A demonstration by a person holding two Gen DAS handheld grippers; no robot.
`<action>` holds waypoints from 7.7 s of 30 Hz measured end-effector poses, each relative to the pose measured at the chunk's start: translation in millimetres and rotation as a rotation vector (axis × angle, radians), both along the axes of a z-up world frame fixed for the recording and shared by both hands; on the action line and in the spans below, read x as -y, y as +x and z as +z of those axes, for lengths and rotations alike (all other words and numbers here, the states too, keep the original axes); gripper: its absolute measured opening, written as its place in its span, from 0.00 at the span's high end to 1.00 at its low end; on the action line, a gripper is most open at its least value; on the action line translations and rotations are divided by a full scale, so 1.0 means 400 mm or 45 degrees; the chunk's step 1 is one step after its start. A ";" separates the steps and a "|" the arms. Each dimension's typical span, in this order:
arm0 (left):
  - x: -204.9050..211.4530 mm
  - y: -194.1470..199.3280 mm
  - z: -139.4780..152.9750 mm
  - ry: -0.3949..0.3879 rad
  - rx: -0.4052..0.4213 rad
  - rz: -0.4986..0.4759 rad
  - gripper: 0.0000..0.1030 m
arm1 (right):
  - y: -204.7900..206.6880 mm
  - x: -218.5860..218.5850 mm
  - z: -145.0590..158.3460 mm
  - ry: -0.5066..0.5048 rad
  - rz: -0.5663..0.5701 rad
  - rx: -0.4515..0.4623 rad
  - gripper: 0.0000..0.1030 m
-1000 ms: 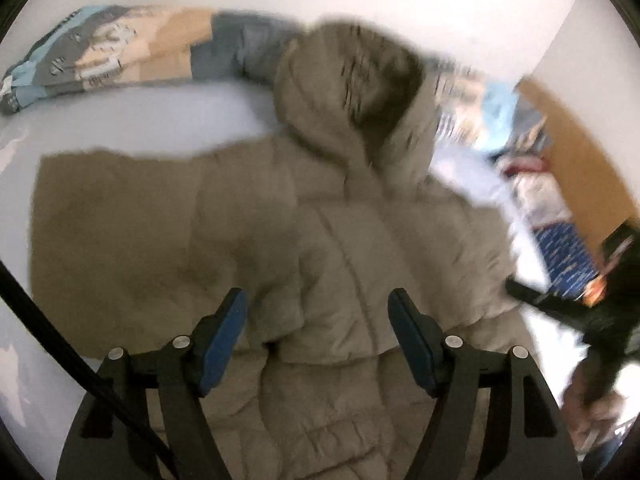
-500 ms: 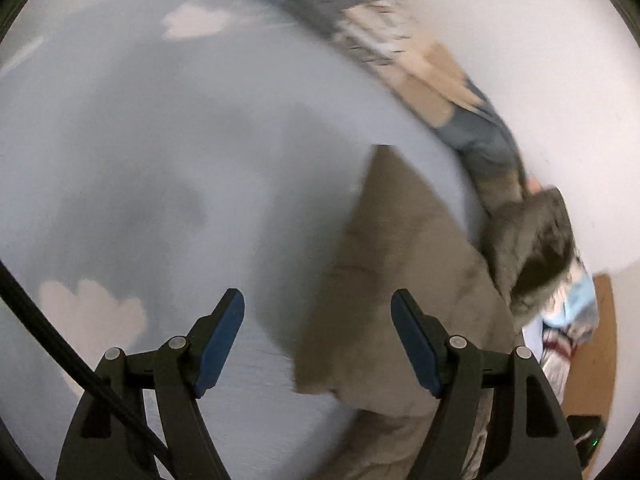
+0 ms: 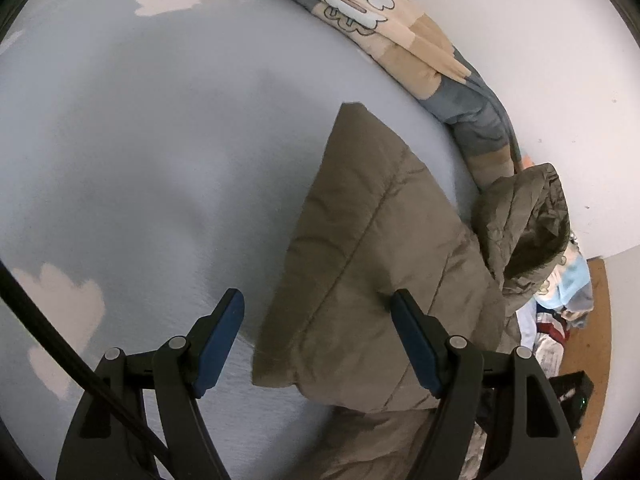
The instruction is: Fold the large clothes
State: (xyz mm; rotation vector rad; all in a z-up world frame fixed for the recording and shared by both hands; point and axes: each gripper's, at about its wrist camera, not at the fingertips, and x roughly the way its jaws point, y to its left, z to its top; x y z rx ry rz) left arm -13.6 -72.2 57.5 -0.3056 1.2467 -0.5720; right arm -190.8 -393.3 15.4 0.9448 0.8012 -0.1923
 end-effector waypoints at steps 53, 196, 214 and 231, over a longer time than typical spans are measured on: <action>0.337 -0.262 0.082 0.222 0.483 -0.312 0.23 | -0.572 0.303 0.109 -0.386 -0.690 -0.365 0.67; 0.341 -0.461 0.118 0.022 0.433 -0.429 0.19 | -0.503 0.213 0.066 -0.631 -0.308 -0.399 0.98; 0.368 -0.461 0.102 0.060 0.451 -0.456 0.19 | -0.242 0.223 0.370 -0.743 -0.262 -0.058 0.60; 0.431 -0.437 0.110 0.102 0.518 -0.462 0.19 | -0.146 0.201 0.084 -0.596 -0.043 -0.258 0.58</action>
